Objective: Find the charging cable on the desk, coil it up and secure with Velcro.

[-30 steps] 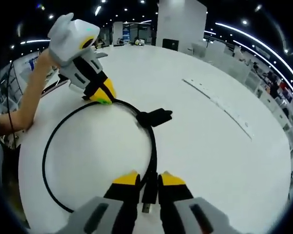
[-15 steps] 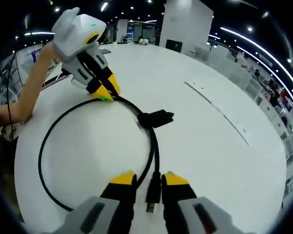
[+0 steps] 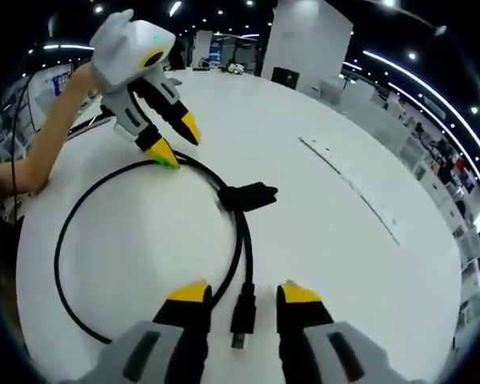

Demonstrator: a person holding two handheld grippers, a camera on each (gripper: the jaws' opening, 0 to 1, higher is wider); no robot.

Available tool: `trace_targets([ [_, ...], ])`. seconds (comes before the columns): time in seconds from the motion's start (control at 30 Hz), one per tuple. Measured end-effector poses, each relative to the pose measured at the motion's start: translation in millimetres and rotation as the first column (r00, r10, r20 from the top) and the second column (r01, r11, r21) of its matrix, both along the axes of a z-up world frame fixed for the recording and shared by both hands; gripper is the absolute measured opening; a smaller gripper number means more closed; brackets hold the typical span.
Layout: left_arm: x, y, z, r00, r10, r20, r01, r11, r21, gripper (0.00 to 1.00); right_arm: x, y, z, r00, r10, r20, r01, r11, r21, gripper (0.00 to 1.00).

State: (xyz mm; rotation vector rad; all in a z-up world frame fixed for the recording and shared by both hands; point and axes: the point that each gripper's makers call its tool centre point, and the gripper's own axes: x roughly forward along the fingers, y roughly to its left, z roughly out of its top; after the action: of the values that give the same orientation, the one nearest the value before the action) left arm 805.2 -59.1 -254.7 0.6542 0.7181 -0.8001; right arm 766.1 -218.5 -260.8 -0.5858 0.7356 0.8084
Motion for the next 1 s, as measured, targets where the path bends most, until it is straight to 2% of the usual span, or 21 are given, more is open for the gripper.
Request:
trace_targets([
  [0.2,2.3,-0.3,6.4,1.000,0.000,0.021,0.001,1.000,-0.012,0.26,5.5,1.6,1.5,1.000,0.011,0.026,-0.011,1.000,-0.020,0.34],
  [0.33,1.8,-6.5,12.0,0.999,-0.015,0.035,0.017,0.999,-0.043,0.26,10.8,4.0,5.8,0.999,0.006,0.052,-0.006,1.000,-0.002,0.34],
  [0.47,2.8,-6.7,7.3,0.999,-0.022,0.032,0.023,1.000,-0.012,0.26,18.9,6.2,2.0,0.998,-0.003,0.058,0.002,1.000,0.011,0.35],
  [0.57,5.4,-6.4,9.6,0.999,-0.007,0.038,0.008,1.000,-0.023,0.25,23.5,8.2,7.7,0.997,-0.014,0.081,0.012,1.000,0.027,0.35],
  [0.67,1.9,-7.7,17.0,0.998,-0.030,0.058,0.031,0.999,-0.028,0.23,23.5,14.3,18.8,0.995,-0.013,0.101,0.005,0.997,0.076,0.34],
  [0.73,-1.0,-12.6,29.4,0.995,-0.048,0.087,0.053,0.996,-0.065,0.23,25.4,15.3,32.9,0.991,-0.034,0.132,0.019,0.993,0.113,0.33],
  [0.8,-1.5,-15.8,41.0,0.992,-0.052,0.116,0.064,0.993,-0.101,0.23,27.6,15.9,51.1,0.981,-0.045,0.189,0.016,0.988,0.155,0.33],
  [0.87,-1.1,-17.0,49.9,0.989,-0.050,0.141,0.068,0.990,-0.126,0.23,27.5,14.7,61.4,0.975,-0.064,0.211,0.025,0.983,0.184,0.33],
  [0.9,-0.1,-18.1,57.8,0.986,-0.045,0.163,0.070,0.986,-0.150,0.23,32.1,12.5,73.9,0.966,-0.091,0.243,0.039,0.977,0.210,0.33],
  [1.0,0.4,-22.1,78.3,0.976,-0.033,0.214,0.081,0.973,-0.218,0.23,35.5,7.4,91.6,0.952,-0.137,0.274,0.059,0.960,0.274,0.34],
])
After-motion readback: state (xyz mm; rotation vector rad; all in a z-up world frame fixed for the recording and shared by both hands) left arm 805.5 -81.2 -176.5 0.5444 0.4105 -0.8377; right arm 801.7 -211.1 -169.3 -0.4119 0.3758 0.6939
